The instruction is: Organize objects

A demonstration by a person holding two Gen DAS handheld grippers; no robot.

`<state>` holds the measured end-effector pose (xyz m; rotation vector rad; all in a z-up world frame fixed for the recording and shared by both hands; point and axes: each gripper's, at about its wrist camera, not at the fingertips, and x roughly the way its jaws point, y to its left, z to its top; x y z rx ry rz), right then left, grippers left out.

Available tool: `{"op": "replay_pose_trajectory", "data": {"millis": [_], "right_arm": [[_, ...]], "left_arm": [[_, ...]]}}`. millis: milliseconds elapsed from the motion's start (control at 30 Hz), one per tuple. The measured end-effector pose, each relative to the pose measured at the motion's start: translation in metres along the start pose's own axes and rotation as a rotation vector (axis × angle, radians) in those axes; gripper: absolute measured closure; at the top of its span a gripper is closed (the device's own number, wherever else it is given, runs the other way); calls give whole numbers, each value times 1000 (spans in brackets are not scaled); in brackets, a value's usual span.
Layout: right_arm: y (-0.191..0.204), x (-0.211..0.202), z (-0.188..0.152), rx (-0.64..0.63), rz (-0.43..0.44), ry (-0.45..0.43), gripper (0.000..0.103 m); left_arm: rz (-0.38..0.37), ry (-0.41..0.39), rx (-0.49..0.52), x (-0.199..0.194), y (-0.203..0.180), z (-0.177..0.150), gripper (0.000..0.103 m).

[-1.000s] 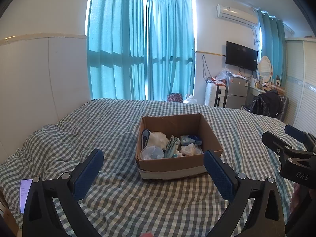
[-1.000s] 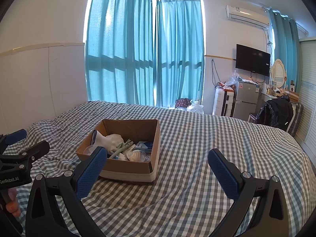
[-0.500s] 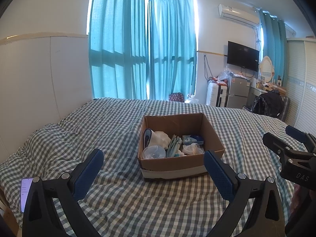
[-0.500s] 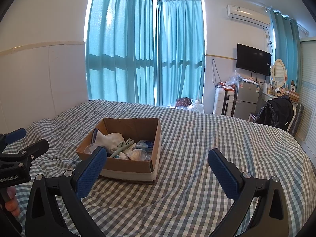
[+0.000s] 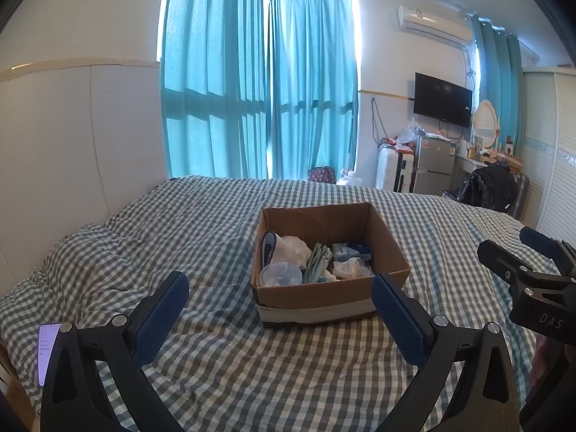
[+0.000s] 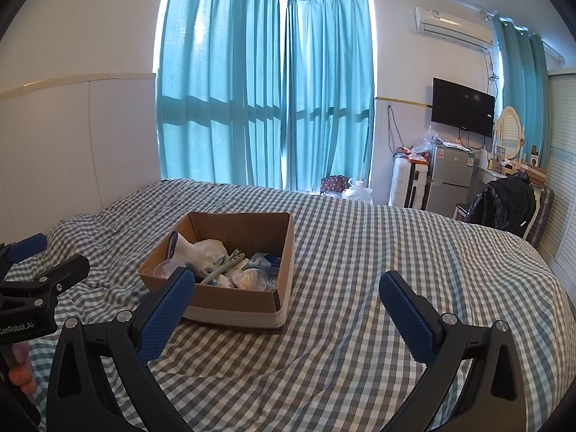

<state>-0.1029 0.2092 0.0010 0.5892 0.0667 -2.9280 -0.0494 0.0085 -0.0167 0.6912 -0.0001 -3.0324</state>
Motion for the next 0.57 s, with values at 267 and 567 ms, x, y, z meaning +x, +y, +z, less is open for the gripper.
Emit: {"op": "replay_pose_trajectory", "data": {"millis": [267, 567], "right_arm": [[0, -1, -1, -1, 1, 4, 0], [0, -1, -1, -1, 2, 5, 0]], "left_arm": [[1, 3, 1, 0, 0, -2, 0], [8, -1, -2, 0, 2, -5, 0]]}}
